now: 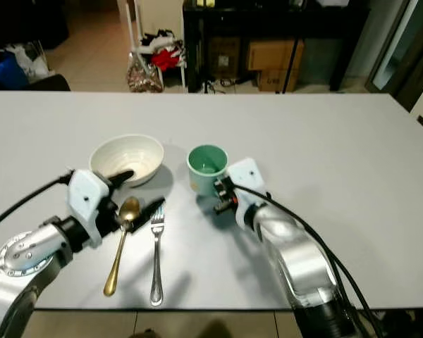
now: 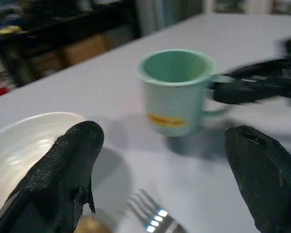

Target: Setting the table

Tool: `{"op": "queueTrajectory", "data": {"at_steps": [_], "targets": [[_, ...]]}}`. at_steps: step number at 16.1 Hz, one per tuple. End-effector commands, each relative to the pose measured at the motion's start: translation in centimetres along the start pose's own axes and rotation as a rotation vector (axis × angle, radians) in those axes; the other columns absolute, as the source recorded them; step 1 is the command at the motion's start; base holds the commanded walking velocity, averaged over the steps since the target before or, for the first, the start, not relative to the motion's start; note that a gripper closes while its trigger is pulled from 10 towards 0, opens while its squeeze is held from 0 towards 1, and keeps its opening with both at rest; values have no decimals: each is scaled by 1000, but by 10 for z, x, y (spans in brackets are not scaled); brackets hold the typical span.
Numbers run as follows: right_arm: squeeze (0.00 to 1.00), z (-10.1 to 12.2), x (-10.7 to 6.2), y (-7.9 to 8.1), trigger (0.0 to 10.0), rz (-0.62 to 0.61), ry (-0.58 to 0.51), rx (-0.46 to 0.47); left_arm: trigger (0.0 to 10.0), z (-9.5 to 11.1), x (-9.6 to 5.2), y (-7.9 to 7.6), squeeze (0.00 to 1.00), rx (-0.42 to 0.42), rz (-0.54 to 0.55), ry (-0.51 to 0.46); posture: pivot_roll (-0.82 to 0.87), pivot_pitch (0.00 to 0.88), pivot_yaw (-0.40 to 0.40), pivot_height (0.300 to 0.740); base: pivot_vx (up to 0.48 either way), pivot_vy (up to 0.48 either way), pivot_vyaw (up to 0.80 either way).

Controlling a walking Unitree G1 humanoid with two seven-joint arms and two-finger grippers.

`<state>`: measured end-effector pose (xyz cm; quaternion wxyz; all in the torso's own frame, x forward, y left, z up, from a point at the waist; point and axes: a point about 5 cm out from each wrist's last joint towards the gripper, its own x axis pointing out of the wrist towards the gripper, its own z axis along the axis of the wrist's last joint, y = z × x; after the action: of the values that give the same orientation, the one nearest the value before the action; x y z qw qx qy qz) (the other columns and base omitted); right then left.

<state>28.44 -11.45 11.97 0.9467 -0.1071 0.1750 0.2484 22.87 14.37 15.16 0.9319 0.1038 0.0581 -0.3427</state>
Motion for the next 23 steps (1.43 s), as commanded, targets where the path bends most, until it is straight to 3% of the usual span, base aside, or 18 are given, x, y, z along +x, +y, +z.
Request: {"op": "queueTrajectory", "data": {"at_steps": [1,5,9,14,15,16,23], "targets": [[0,1,9,2,10000,24,7,-46,10000,-3,1,0,0,9,-38,14,140,0,63,740,0,0,0],[0,-4,27,2,10000,53,55,-68,10000,-4,-2,3,0,12,-52,13,163,0,48,740,0,0,0],[0,-1,35,4,10000,66,13,-13,10000,-6,-3,4,0,15,-56,11,163,0,49,740,0,0,0],[0,-3,46,4,10000,61,10,6,10000,-7,-2,-6,0,-19,-131,4,162,0,49,740,0,0,0],[380,-3,48,4,10000,72,10,10,10000,-7,-1,-7,0,-24,-141,7,159,0,47,740,0,0,0],[1000,-3,49,5,10000,90,8,10,10000,-8,-1,-8,0,-24,-145,11,158,0,46,740,0,0,0],[1000,7,46,-1,10000,95,-34,8,10000,-6,3,-6,0,-15,-131,-4,148,0,36,740,0,0,0]]}}
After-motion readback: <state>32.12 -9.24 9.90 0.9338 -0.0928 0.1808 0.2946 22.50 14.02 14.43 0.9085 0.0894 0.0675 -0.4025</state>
